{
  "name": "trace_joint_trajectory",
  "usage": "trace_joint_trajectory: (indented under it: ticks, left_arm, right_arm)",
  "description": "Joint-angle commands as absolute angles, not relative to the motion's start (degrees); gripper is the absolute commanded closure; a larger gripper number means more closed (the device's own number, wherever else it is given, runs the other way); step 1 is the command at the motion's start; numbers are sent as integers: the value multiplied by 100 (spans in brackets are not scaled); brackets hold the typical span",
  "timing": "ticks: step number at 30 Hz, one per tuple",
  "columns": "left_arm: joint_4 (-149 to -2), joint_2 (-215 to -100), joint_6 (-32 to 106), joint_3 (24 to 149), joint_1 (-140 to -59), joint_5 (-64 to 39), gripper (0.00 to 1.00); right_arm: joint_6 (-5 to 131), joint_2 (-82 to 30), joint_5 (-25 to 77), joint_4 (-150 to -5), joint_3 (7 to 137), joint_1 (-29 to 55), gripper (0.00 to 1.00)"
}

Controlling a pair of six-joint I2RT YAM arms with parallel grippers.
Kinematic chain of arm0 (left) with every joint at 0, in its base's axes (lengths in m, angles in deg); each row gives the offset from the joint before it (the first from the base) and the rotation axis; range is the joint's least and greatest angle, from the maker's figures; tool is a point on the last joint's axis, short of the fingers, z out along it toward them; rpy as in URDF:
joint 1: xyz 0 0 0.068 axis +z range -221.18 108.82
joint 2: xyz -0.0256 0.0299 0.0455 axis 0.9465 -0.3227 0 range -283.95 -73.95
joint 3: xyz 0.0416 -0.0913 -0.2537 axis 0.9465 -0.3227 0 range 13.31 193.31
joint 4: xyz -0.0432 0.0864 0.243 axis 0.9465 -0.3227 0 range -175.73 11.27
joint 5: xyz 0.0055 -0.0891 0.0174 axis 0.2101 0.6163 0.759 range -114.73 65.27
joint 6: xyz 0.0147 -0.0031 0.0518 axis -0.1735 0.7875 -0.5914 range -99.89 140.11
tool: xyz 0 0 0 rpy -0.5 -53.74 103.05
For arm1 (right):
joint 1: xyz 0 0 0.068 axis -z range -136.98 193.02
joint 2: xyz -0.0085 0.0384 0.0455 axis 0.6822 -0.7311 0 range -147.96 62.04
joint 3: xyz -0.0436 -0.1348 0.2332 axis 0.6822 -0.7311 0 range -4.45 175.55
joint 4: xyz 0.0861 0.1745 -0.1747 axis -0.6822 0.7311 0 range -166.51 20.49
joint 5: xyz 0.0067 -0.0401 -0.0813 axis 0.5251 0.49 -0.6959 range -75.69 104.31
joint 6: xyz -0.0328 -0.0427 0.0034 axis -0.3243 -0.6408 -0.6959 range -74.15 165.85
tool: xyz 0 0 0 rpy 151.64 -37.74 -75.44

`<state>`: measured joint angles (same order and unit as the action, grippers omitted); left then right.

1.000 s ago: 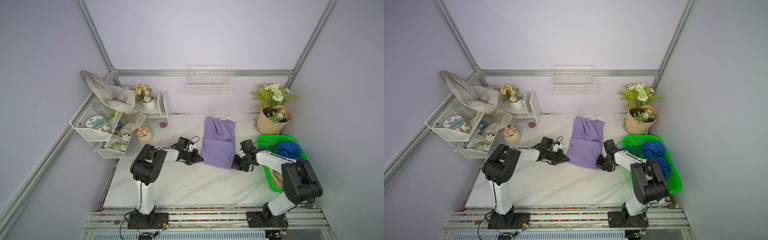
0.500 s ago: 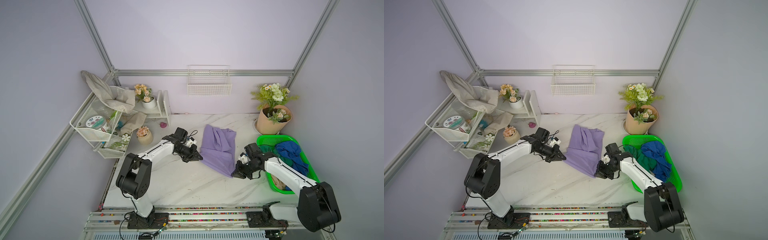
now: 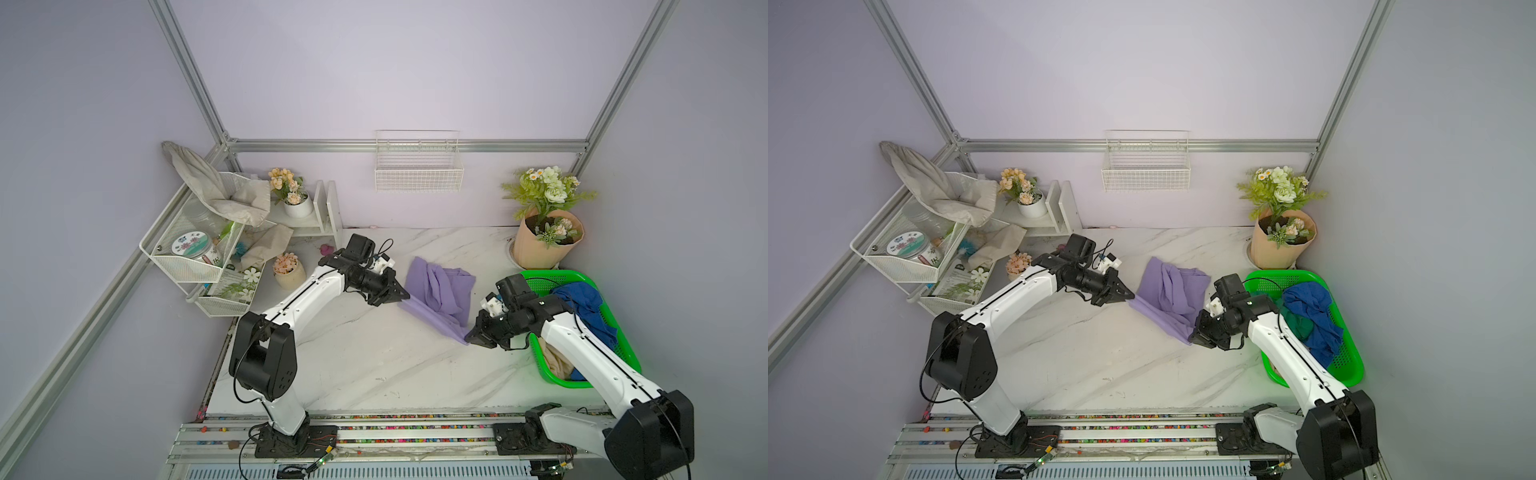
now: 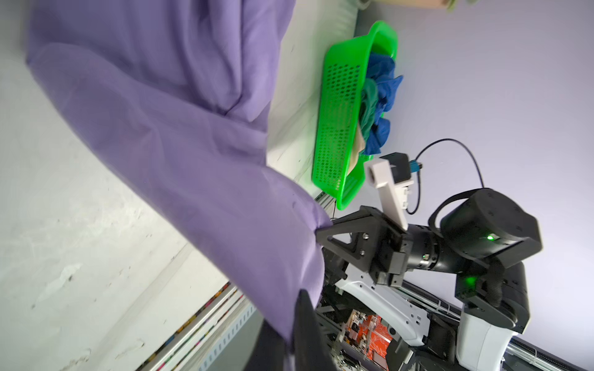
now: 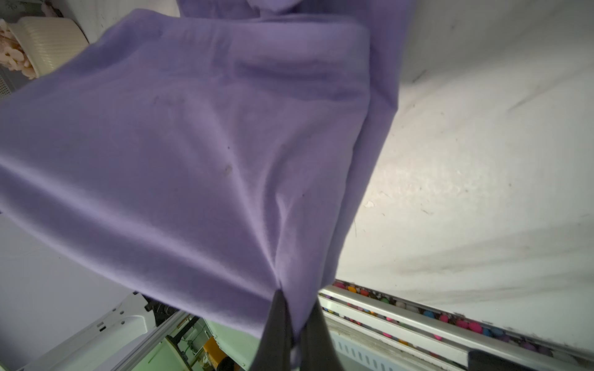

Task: Fold and stack t-shirts
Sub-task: Fold the T-shirt.

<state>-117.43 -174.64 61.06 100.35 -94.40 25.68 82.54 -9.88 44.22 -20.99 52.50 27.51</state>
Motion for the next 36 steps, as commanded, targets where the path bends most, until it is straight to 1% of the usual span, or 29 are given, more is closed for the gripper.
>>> trace_joint_trajectory:
  ticks: [1,3,6,13,18,24,30,36]
  left_arm:
    - [-11617,-18036,6115,11357,-9254,2494,93]
    - [-11608,-18359,6144,11812,-9249,2503,93]
    - [-11485,-18693,6292,12174,-9242,2544,93]
    - [-11257,-18983,6332,12393,-9221,2554,95]
    - [-10965,-19355,6503,12763,-9133,2395,95]
    - [-9815,-19949,7274,13061,-9008,2338,94]
    - [-9816,-20677,7294,13754,-8998,2283,95]
    - [-9449,-20891,7135,13539,-8999,2065,94]
  right_arm:
    - [8055,-1481,3673,-1977,5638,2799,97]
    - [7976,-1718,3444,-1985,5950,2846,97]
    - [7830,-2021,3296,-1987,6340,2920,97]
    - [7600,-2436,3194,-1979,6859,3174,97]
    - [7705,-2586,3222,-2380,6876,3298,97]
    - [7863,-3093,3198,-2869,7042,3421,97]
    - [7709,-3424,2863,-2962,7332,3606,97]
    - [7719,-3601,2750,-3386,7309,3791,97]
